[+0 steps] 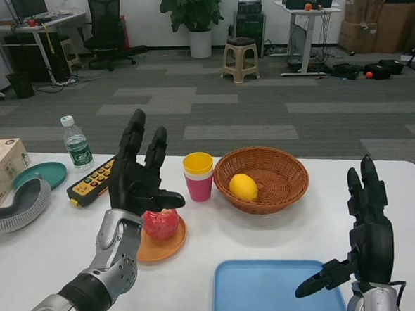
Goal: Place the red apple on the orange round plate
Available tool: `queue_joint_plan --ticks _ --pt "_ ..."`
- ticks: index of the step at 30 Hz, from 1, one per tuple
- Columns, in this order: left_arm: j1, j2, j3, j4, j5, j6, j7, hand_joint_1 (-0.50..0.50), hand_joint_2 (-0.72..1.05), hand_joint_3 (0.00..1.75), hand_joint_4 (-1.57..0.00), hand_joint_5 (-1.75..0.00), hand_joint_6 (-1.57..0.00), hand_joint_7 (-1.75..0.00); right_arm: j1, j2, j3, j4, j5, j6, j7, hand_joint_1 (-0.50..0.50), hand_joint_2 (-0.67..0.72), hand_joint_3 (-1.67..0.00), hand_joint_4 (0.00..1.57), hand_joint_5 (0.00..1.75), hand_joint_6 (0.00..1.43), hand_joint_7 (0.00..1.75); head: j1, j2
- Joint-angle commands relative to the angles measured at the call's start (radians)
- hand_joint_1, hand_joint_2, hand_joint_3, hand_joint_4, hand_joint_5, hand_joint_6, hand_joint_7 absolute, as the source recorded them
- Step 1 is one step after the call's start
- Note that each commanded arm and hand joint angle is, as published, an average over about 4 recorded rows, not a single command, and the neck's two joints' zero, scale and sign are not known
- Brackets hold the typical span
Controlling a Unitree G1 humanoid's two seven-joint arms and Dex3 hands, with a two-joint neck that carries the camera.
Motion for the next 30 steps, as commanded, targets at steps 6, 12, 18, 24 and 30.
queue_joint_plan --ticks 6,12,18,24,30 --pt "-0.02 0.014 0.005 -0.037 -0.039 0.101 -0.233 0.5 -0.61 0.09 -0.37 0.0 -0.35 0.0 -0.018 -0.002 -0.002 -0.011 0.004 -0.001 0.0 -0.12 0.52 0.0 0.0 0.0 0.0 0.07 0.0 0.0" --pt "-0.024 0.012 0.006 -0.065 -0.03 0.209 -0.306 0.5 -0.64 0.09 -0.58 0.0 -0.52 0.0 -0.013 -0.001 -0.002 -0.015 0.002 -0.001 0.0 -0.09 0.47 0.0 0.0 0.0 0.0 0.07 0.0 0.0" --pt "-0.021 0.009 0.003 -0.093 -0.013 0.213 -0.323 0.5 -0.7 0.09 -0.72 0.0 -0.55 0.0 -0.011 0.001 -0.002 -0.016 0.002 -0.001 0.0 -0.08 0.47 0.0 0.0 0.0 0.0 0.07 0.0 0.0" --pt "-0.004 0.003 0.012 -0.122 0.015 0.204 -0.302 0.5 -0.72 0.09 -0.7 0.0 -0.49 0.0 -0.011 0.001 -0.001 -0.015 0.002 -0.001 0.0 -0.09 0.49 0.0 0.0 0.0 0.0 0.07 0.0 0.0" --pt "-0.002 0.003 0.007 -0.14 0.013 0.241 -0.299 0.5 -0.72 0.09 -0.81 0.0 -0.57 0.0 -0.012 0.001 0.0 -0.014 0.002 -0.001 0.0 -0.08 0.49 0.0 0.0 0.0 0.0 0.07 0.0 0.0"
